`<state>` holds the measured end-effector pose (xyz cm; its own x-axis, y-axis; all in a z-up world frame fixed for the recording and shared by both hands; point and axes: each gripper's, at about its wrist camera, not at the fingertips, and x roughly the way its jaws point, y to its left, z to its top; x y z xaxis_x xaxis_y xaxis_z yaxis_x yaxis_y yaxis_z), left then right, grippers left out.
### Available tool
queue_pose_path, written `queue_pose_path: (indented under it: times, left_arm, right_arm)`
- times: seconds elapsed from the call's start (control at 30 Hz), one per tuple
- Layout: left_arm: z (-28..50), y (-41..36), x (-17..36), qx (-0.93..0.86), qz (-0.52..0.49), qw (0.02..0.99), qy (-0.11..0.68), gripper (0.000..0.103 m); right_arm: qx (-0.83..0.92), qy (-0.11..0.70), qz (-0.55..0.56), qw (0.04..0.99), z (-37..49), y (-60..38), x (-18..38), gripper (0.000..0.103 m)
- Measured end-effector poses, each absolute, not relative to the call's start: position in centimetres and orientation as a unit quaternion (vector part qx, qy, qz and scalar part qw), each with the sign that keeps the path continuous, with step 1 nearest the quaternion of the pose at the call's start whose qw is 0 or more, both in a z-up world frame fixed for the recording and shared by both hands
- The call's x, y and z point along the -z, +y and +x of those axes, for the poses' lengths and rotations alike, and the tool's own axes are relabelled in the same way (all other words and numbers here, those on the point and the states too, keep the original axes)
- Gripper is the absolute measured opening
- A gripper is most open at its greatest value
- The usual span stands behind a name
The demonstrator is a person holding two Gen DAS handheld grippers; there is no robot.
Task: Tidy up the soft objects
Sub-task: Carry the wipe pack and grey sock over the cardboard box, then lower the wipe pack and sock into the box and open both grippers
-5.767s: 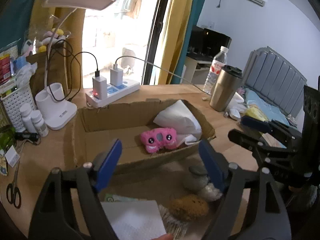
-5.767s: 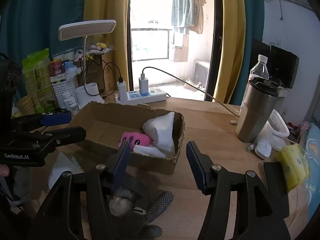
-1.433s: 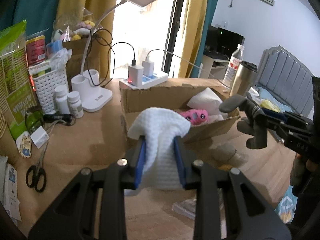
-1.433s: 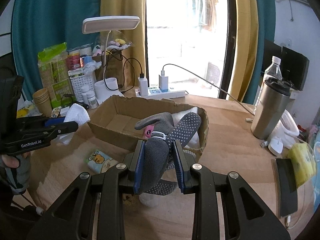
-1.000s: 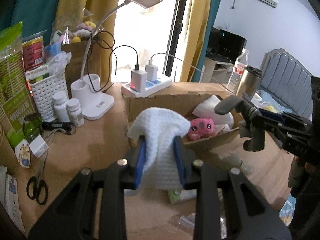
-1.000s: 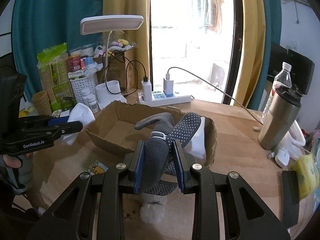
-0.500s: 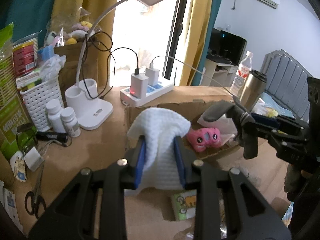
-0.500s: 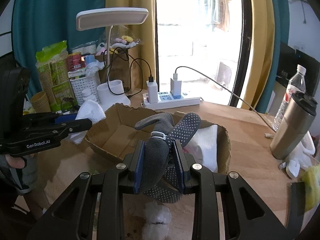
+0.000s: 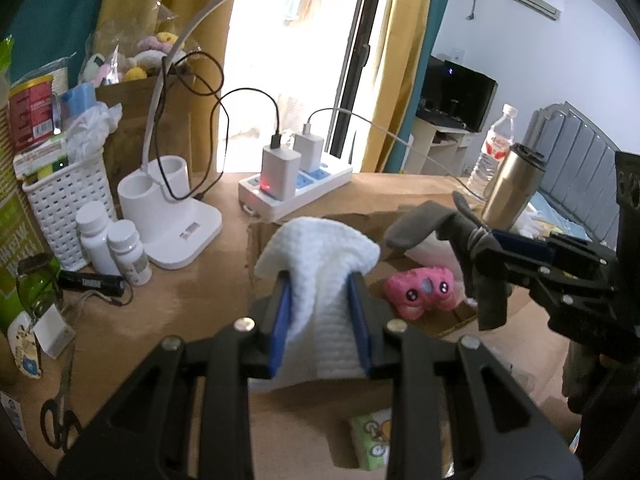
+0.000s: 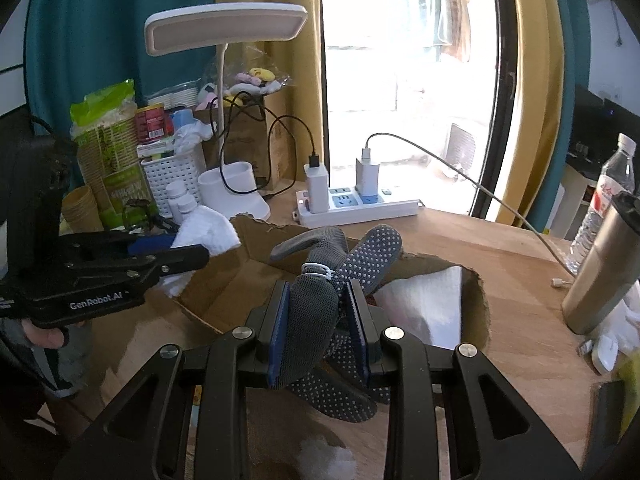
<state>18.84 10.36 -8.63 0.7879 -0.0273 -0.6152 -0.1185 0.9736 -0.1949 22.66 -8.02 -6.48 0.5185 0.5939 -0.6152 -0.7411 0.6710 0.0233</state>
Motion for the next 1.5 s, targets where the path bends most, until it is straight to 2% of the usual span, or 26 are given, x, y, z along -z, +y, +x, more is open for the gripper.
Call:
queue_pose_path:
  times: [0.57, 0.67, 0.73, 0.9, 1.0, 1.3, 1.43, 1.5]
  left_arm:
    - [21.0, 11.3, 10.1, -0.014, -0.135, 0.933, 0.333, 0.031]
    - [21.5, 11.5, 10.7, -0.014, -0.144, 0.927, 0.345, 0.038]
    - [21.7, 11.4, 10.8, -0.006, -0.142, 0.926, 0.349, 0.052]
    - [21.4, 11.0, 10.4, 0.002, -0.138, 0.929, 0.344, 0.055]
    - [21.3, 11.3, 10.4, 0.003, -0.145, 0.928, 0.342, 0.066]
    - [19.7, 12.2, 9.5, 0.001, -0.164, 0.933, 0.32, 0.069]
    - [19.3, 12.6, 9.3, -0.005, -0.165, 0.934, 0.317, 0.069]
    - [19.2, 12.7, 9.2, -0.008, -0.164, 0.934, 0.316, 0.069]
  right_arm:
    - [-0.401, 0.311, -0.123, 0.853, 23.9, -4.9, 7.7, 0.03]
    - [-0.403, 0.313, -0.124, 0.851, 24.1, -4.4, 8.0, 0.03]
    - [-0.404, 0.316, -0.125, 0.849, 24.2, -4.0, 8.2, 0.03]
    - [-0.404, 0.324, -0.123, 0.846, 24.6, -3.5, 9.0, 0.03]
    - [-0.409, 0.328, -0.125, 0.843, 24.5, -3.0, 9.2, 0.03]
    - [-0.411, 0.34, -0.137, 0.835, 24.2, -1.8, 9.7, 0.031]
    - [-0.402, 0.341, -0.137, 0.838, 24.3, -1.8, 9.7, 0.045]
    - [-0.399, 0.34, -0.135, 0.841, 24.2, -2.0, 9.5, 0.045]
